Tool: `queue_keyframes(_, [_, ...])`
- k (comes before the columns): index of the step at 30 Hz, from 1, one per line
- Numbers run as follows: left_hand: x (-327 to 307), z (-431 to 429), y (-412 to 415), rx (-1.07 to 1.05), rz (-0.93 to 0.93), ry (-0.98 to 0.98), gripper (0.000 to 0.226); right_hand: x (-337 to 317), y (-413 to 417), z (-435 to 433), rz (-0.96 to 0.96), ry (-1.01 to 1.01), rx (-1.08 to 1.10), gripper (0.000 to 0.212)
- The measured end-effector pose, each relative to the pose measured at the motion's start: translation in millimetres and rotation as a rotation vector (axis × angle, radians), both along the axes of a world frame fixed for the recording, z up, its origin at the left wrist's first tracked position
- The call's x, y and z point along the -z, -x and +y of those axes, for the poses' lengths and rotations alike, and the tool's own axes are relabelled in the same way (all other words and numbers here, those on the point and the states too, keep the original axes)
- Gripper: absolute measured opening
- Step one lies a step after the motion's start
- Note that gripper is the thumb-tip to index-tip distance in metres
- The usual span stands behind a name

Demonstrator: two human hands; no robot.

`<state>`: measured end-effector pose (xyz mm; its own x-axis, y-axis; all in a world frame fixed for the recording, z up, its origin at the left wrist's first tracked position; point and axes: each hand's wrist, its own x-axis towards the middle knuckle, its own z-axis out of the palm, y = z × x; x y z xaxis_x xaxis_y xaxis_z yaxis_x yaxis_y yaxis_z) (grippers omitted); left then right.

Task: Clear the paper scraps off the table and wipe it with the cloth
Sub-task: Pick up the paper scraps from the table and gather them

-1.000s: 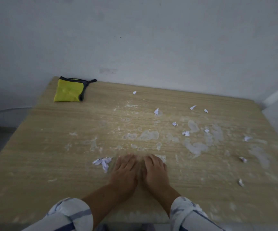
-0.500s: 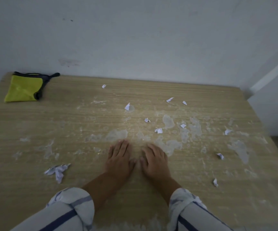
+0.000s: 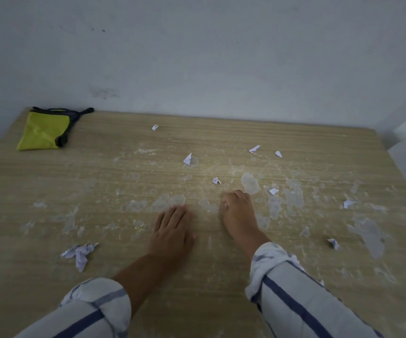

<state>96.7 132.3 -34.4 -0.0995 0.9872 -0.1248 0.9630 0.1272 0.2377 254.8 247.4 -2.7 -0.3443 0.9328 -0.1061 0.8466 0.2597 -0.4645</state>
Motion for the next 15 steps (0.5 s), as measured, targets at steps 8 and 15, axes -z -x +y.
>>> queue_keyframes(8, [-19.7, 35.6, 12.9, -0.028, -0.147, -0.078, 0.059, -7.1, 42.0, 25.7, 0.112, 0.049, 0.013, 0.05])
queue_keyframes(15, [-28.7, 113.7, 42.0, -0.094, -0.283, -0.154, 0.053, -1.4, 57.8, 30.9, 0.036, -0.012, 0.093, 0.024])
